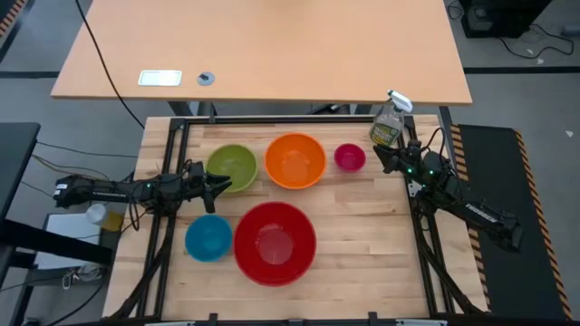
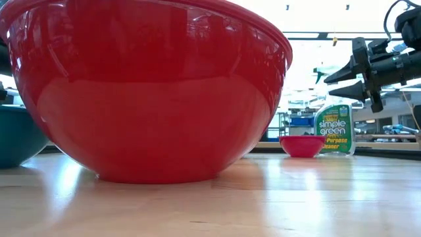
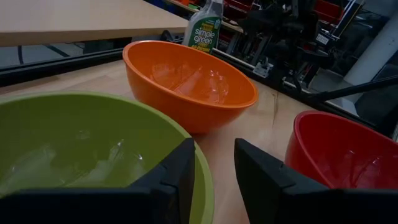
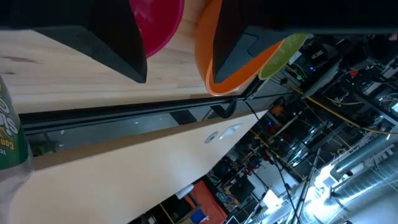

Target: Nest bowls inside each other

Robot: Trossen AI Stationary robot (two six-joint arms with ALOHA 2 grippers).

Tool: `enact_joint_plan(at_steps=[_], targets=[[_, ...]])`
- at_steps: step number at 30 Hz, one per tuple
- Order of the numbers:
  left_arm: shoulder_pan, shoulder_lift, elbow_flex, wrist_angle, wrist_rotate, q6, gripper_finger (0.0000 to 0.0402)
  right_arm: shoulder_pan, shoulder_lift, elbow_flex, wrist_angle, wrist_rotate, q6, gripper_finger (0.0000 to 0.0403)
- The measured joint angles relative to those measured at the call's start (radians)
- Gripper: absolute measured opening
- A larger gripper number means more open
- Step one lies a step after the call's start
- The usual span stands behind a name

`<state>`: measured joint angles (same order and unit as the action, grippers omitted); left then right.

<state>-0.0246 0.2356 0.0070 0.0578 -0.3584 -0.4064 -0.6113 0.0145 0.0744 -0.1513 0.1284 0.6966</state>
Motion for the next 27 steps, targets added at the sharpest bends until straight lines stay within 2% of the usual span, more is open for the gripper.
enact_joint_plan(at_steps=[10,16,27], targets=[[0.0,0.0,0.0,0.008,-0.001,-0.001,0.0114,0.0,0.0,0.0,0.0,0.0,0.0,0.019],[0.0,0.0,0.0,0.097,-0.044,-0.019,0.0114,0.0,0.0,0.0,0.0,0.0,0.0,0.019],[0.0,-0.001,0.0,0.454,-0.043,-0.117,0.0114,0.0,0.0,0.0,0.0,0.0,0.0,0.019]])
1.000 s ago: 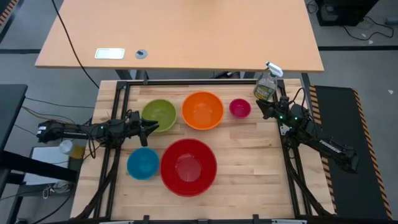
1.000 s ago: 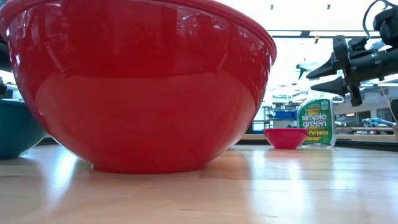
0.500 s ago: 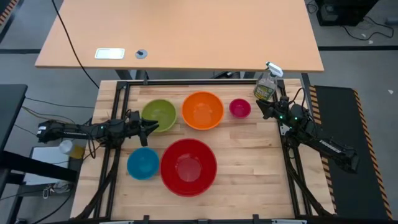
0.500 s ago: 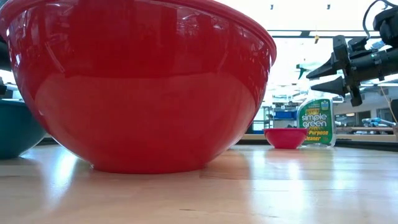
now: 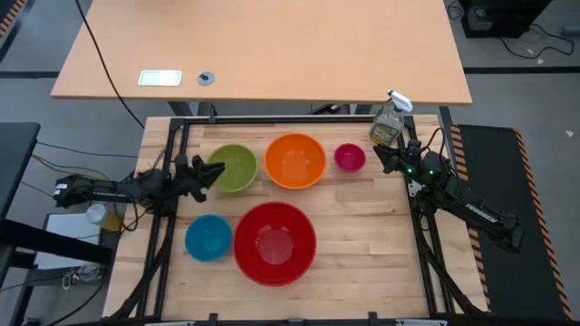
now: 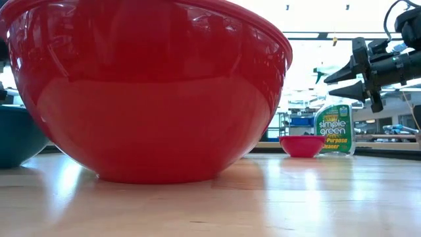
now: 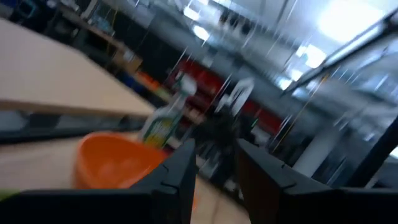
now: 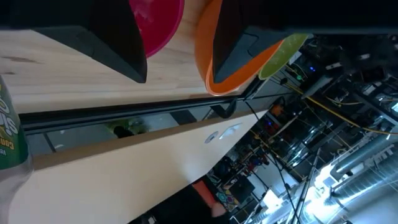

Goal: Nest bowls inside each other
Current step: Stack the orange bowl on top of the red bowl

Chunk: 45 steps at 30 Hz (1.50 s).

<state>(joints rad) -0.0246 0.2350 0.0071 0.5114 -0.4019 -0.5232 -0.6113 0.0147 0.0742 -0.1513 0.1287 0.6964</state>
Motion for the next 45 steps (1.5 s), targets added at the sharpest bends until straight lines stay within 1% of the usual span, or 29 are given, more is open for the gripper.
enact_joint_plan(at_steps=[5,7,9,12,14,16,21,24,27,32,33,35,38,41,43,45], targets=[[0.0,0.0,0.0,0.106,0.001,-0.026,0.0114,0.0,0.0,0.0,0.001,0.0,0.005,0.019],[0.0,0.0,0.0,0.119,0.001,-0.042,0.0114,0.0,0.0,0.0,0.014,0.0,0.048,0.019],[0.0,0.0,0.0,0.122,0.002,-0.087,0.0114,0.0,0.0,0.0,0.037,0.0,0.149,0.019],[0.0,0.0,0.0,0.121,0.0,-0.179,0.0114,0.0,0.0,0.0,0.096,0.003,0.368,0.019],[0.0,0.0,0.0,0.121,-0.017,-0.239,0.0114,0.0,0.0,0.0,0.149,0.027,0.501,0.019],[0.0,0.0,0.0,0.121,-0.028,-0.273,0.0114,0.0,0.0,0.0,0.207,0.08,0.588,0.019],[0.0,0.001,0.0,0.13,-0.024,-0.404,0.0114,0.0,0.0,0.0,0.331,0.195,0.61,0.019],[0.0,0.001,0.0,0.132,-0.024,-0.425,0.0114,0.0,0.0,0.0,0.354,0.269,0.61,0.019],[0.0,0.001,0.0,0.132,-0.058,-0.423,0.0114,0.0,0.0,0.0,0.353,0.277,0.612,0.019],[0.0,0.0,0.001,0.121,-0.045,-0.414,0.0114,0.013,0.018,0.0,0.378,0.23,0.586,0.019],[0.0,0.0,0.009,0.077,-0.044,-0.417,0.0114,0.021,0.035,0.0,0.404,0.215,0.585,0.019],[0.0,0.003,0.063,-0.054,-0.042,-0.406,0.0114,0.037,0.077,0.005,0.453,0.183,0.579,0.019],[0.011,0.037,0.184,-0.299,-0.058,-0.316,0.0114,0.061,0.167,0.032,0.479,0.154,0.556,0.019],[0.049,0.12,0.312,-0.536,-0.133,-0.265,0.0114,0.075,0.279,0.067,0.481,0.14,0.541,0.019],[0.089,0.191,0.387,-0.638,-0.171,-0.293,0.0114,0.076,0.356,0.089,0.498,0.117,0.522,0.019],[0.135,0.258,0.442,-0.7,-0.179,-0.327,0.0114,0.07,0.437,0.113,0.537,0.055,0.468,0.019]])
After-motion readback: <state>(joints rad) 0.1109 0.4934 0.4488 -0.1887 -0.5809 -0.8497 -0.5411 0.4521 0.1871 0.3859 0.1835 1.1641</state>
